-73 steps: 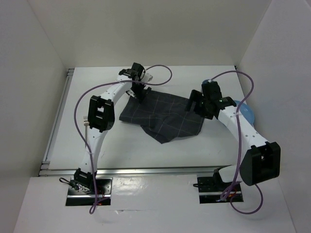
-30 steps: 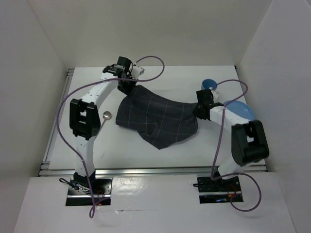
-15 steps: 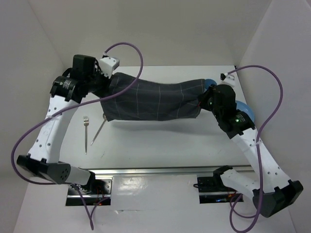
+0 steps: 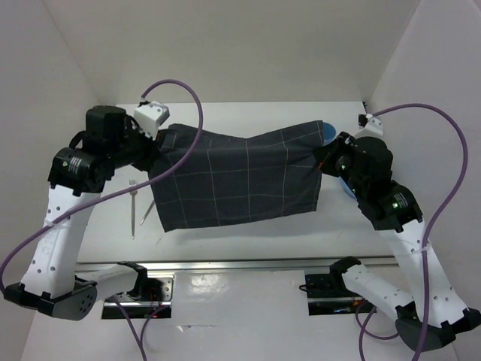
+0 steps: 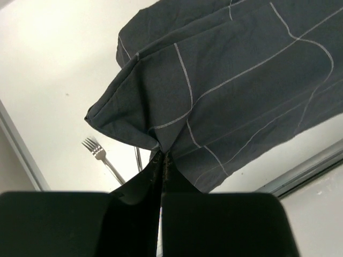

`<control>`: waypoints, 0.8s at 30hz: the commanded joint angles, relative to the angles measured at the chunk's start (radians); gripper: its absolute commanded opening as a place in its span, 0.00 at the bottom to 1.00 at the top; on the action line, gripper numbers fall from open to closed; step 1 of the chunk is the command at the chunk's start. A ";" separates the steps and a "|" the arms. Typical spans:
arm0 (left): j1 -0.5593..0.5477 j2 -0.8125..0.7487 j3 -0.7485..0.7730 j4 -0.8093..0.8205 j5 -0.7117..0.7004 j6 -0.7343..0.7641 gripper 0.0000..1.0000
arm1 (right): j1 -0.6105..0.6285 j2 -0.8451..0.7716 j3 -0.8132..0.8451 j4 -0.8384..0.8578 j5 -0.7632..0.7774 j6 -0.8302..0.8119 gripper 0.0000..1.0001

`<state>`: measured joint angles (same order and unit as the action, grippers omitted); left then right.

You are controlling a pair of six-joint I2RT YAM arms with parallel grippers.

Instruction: Set the dinner table for one person

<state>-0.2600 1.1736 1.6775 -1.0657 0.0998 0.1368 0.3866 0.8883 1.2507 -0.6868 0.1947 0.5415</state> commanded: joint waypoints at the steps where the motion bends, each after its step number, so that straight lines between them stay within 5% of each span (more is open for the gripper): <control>1: 0.025 0.034 -0.102 0.102 -0.103 0.001 0.00 | -0.011 0.070 -0.097 0.055 0.100 -0.021 0.00; 6: 0.050 0.184 -0.271 0.462 -0.156 0.001 0.00 | -0.011 0.240 -0.192 0.286 0.198 -0.041 0.00; 9: 0.090 0.363 -0.228 0.565 -0.129 -0.038 0.00 | -0.034 0.506 -0.108 0.432 0.213 -0.100 0.00; 18: 0.104 0.653 -0.122 0.642 -0.150 -0.100 0.00 | -0.054 0.860 0.183 0.331 0.293 -0.121 0.00; 19: 0.104 0.679 -0.122 0.642 -0.173 -0.100 0.02 | -0.054 0.874 0.214 0.331 0.284 -0.130 0.15; 22: 0.104 0.722 -0.078 0.651 -0.195 -0.091 0.34 | -0.054 0.906 0.275 0.322 0.275 -0.167 0.66; 23: 0.114 0.748 -0.061 0.651 -0.243 -0.091 0.69 | -0.054 0.919 0.292 0.311 0.290 -0.176 0.78; 24: 0.114 0.761 -0.041 0.651 -0.276 -0.110 0.83 | -0.054 0.919 0.308 0.302 0.301 -0.195 0.81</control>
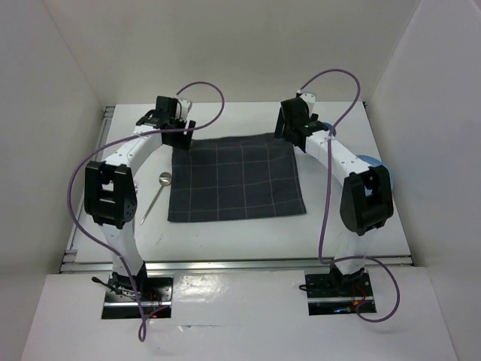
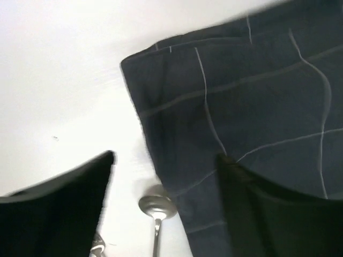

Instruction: Set the dinner table for one person

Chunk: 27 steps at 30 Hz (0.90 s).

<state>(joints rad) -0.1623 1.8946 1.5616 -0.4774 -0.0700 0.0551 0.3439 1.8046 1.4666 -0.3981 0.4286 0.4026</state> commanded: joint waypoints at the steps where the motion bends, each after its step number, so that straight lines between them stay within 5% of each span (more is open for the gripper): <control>1: 0.030 0.053 0.099 0.053 -0.140 -0.046 0.89 | -0.011 0.002 0.106 0.013 0.067 -0.070 0.83; 5: 0.118 0.090 0.308 -0.113 -0.176 -0.161 0.96 | -0.002 -0.077 0.075 -0.074 0.093 -0.065 0.83; 7: 0.055 -0.110 0.032 -0.074 -0.038 -0.029 0.93 | 0.010 -0.236 -0.177 -0.162 -0.066 0.052 0.80; 10: -0.089 -0.235 -0.214 -0.055 -0.065 0.086 0.94 | 0.038 -0.280 -0.388 -0.150 -0.149 0.116 0.72; 16: -0.209 -0.189 -0.383 -0.003 -0.111 0.130 0.93 | 0.047 -0.234 -0.517 -0.054 -0.212 0.212 0.10; 18: -0.209 -0.144 -0.393 0.019 -0.163 0.140 0.93 | 0.047 -0.182 -0.517 -0.054 -0.203 0.251 0.00; 27: -0.252 -0.175 -0.604 0.083 -0.194 0.204 0.90 | 0.058 -0.138 -0.621 -0.306 -0.183 0.528 0.00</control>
<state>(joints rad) -0.3943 1.7332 1.0439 -0.3775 -0.2485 0.2119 0.3840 1.6627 0.9382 -0.5259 0.2523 0.7967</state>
